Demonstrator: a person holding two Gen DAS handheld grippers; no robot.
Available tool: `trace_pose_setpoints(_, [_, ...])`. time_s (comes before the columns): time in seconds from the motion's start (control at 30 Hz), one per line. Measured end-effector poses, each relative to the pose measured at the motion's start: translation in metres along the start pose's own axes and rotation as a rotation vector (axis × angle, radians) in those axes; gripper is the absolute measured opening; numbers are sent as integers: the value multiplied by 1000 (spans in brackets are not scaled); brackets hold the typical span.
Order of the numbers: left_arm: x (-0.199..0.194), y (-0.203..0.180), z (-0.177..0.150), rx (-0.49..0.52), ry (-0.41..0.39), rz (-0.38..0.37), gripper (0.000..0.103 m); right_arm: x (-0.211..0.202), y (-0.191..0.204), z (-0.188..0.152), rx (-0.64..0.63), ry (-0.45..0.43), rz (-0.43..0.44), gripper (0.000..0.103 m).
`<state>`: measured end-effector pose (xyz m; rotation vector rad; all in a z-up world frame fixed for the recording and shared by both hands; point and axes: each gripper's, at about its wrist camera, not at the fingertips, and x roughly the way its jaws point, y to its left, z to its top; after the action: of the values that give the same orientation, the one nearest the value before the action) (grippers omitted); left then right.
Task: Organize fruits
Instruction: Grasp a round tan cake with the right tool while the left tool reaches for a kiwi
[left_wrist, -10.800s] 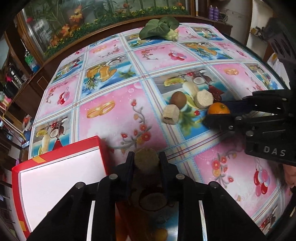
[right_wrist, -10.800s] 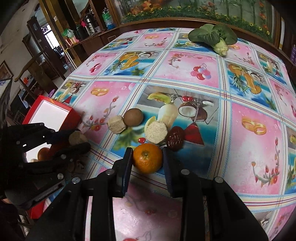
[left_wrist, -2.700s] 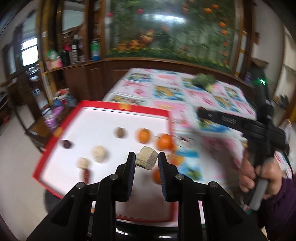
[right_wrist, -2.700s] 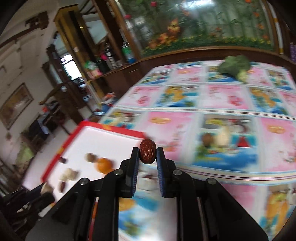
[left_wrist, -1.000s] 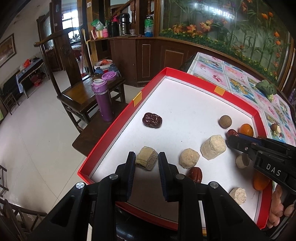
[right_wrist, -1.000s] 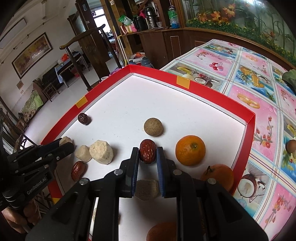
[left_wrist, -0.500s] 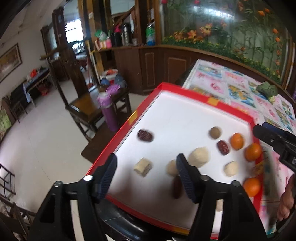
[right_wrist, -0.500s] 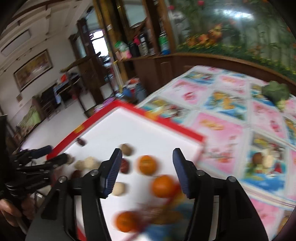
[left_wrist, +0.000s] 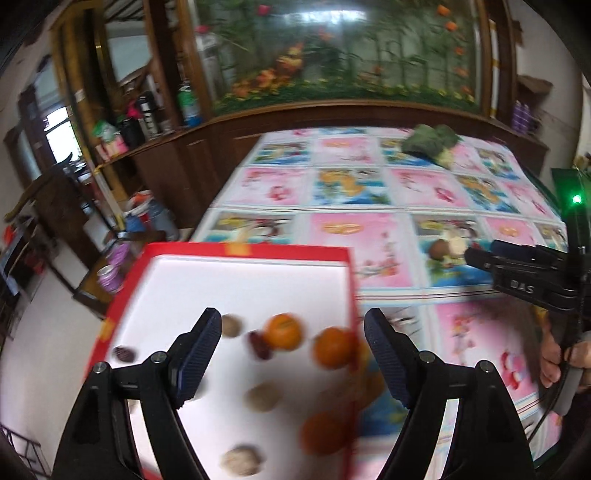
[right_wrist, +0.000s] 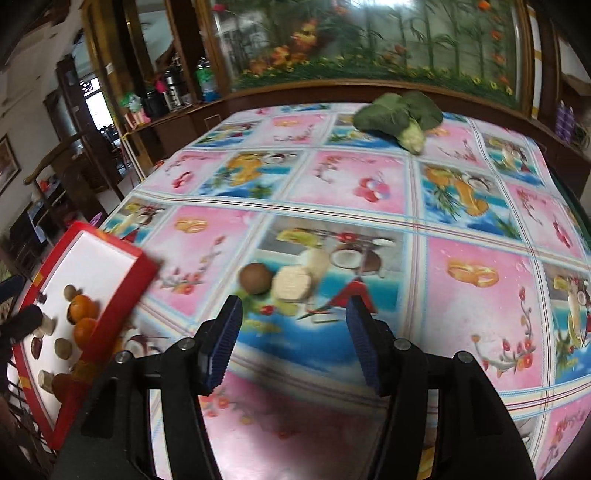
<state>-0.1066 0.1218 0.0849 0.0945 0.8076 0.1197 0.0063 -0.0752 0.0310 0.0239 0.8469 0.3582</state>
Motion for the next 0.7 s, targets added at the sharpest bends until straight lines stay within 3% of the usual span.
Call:
trace_pose_setpoints(0.2, [7, -23, 6, 16, 19, -50, 80, 22, 2, 1, -32, 58, -58, 60])
trace_pose_setpoints(0.5, [12, -30, 9, 27, 45, -45, 79, 41, 15, 10, -93, 68, -139, 60])
trace_pose_setpoints(0.6, [13, -35, 15, 42, 49, -43, 79, 42, 18, 11, -118, 71, -145, 52])
trace_pose_setpoints(0.7, [17, -46, 24, 70, 42, -37, 80, 39, 9, 14, -102, 81, -132, 34])
